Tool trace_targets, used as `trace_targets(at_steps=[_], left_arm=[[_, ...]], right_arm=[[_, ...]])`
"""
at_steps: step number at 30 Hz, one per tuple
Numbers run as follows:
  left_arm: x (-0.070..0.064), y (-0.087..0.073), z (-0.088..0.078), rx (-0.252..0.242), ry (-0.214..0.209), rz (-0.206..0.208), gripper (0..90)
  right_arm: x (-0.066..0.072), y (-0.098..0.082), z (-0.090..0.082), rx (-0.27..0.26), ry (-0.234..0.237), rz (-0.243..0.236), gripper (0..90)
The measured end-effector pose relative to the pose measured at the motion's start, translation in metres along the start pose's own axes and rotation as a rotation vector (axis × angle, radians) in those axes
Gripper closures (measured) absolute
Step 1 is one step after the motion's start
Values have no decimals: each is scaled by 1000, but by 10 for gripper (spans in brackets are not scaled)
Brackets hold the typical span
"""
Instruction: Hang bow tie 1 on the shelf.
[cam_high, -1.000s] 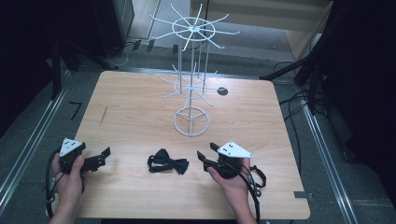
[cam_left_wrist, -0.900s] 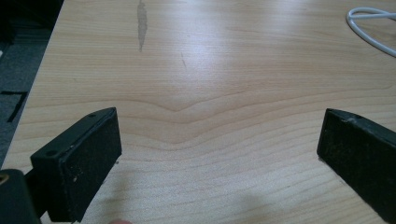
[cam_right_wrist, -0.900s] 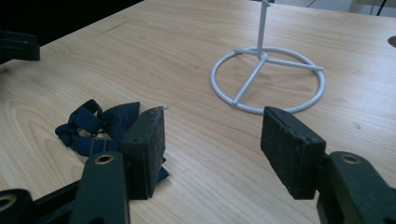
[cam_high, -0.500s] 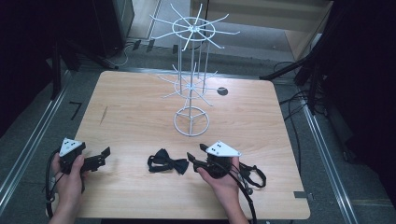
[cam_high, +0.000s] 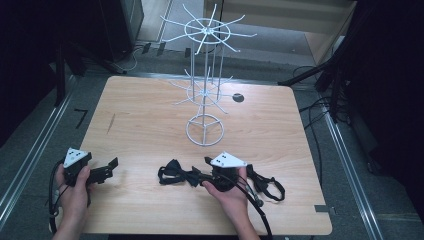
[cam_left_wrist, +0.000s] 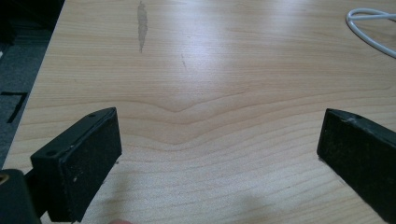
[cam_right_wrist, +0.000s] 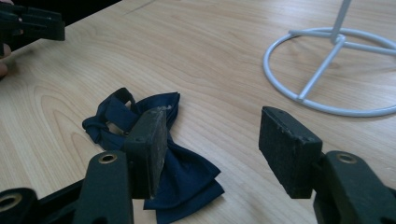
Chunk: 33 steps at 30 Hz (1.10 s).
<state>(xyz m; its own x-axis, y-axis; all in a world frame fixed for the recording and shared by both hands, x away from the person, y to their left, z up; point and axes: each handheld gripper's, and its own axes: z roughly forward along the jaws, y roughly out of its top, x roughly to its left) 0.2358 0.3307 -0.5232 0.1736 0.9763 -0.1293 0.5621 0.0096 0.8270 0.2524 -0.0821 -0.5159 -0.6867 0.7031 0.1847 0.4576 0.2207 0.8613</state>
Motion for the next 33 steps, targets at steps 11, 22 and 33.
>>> trace_targets(at_steps=[11,22,33], left_arm=[[0,0,0,-1,-1,0,1],[0,0,0,0,-2,0,1],[0,0,0,-1,-2,-1,2]], right_arm=[[9,-4,15,34,34,-18,434],[20,-10,30,95,74,-50,441],[25,-14,40,165,63,-96,547]])
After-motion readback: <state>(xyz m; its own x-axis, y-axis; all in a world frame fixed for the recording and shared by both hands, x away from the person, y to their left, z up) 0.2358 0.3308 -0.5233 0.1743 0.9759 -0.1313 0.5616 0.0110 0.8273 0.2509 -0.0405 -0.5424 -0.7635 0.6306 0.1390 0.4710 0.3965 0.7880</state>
